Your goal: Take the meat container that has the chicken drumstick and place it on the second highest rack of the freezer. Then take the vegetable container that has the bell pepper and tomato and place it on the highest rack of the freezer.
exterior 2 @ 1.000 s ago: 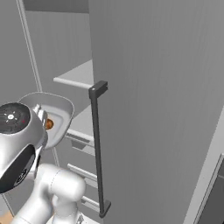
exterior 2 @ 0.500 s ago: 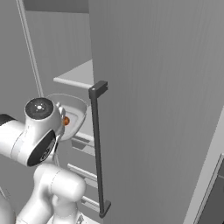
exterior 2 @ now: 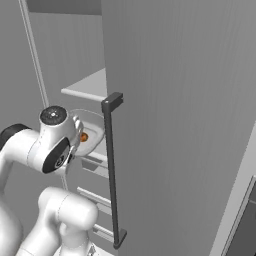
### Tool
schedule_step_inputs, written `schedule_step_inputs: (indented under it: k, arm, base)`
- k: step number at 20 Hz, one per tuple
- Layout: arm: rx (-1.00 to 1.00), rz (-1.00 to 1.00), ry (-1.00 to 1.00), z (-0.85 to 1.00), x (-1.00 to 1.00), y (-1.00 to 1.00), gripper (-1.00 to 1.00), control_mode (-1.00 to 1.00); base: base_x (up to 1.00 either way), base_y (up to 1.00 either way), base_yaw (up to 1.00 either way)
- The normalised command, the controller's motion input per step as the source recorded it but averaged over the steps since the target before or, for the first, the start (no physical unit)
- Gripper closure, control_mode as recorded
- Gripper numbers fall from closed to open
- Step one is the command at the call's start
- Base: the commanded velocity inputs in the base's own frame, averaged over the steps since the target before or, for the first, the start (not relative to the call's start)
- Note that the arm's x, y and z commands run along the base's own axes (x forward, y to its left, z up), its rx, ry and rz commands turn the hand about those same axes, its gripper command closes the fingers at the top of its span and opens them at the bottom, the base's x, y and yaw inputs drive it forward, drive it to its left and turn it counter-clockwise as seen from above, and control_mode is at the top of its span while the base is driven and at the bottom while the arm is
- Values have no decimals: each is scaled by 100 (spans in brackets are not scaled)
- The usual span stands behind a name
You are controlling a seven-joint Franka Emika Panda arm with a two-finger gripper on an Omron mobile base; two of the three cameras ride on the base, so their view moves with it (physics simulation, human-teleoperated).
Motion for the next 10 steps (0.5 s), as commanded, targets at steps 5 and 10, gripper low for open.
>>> schedule_step_inputs:
  k: [5,10]
  arm:
    - [-5,0,9,-39,48,2,100,-100]
    - [-7,0,10,-44,51,0,100,-100]
  base:
    - [0,0,0]
    - [0,0,0]
